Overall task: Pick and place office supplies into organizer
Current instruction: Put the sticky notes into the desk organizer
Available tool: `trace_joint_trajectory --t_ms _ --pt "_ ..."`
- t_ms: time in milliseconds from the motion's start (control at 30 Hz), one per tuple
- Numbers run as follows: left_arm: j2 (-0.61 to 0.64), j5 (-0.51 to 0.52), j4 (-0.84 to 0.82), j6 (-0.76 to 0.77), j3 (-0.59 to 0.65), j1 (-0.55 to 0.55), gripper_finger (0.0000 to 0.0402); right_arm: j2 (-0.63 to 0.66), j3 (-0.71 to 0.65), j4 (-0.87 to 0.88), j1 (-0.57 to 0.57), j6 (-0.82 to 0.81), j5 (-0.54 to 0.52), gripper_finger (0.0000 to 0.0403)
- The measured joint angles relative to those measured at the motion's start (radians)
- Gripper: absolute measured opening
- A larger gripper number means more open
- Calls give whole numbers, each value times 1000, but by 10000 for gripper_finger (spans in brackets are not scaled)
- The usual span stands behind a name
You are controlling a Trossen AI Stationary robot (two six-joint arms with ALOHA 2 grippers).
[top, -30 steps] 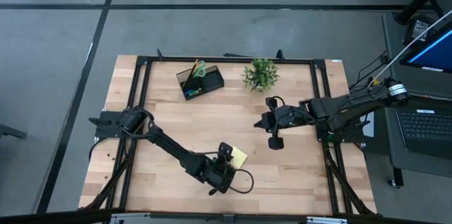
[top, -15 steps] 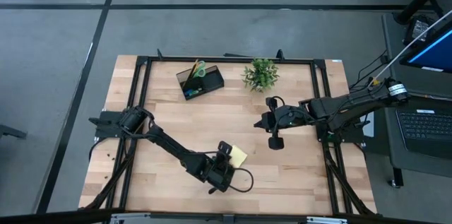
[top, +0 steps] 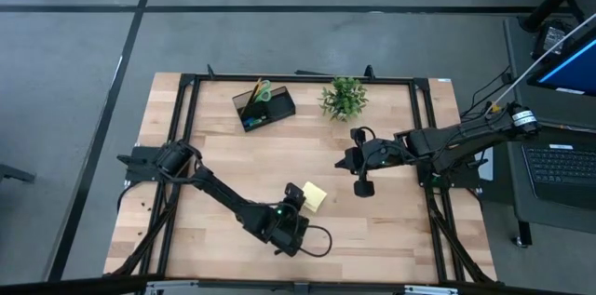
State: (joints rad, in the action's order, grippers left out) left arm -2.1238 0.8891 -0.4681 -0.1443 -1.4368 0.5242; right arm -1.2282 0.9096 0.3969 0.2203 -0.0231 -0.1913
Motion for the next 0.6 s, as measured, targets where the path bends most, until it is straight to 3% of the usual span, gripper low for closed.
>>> trace_joint_trajectory --t_ms 333,600 --pt "1 130 -26 -11 -1 1 6 0 0 0 0 0 0 12" --pt "10 169 -348 160 -92 -73 6 0 0 -1 0 -47 0 12"
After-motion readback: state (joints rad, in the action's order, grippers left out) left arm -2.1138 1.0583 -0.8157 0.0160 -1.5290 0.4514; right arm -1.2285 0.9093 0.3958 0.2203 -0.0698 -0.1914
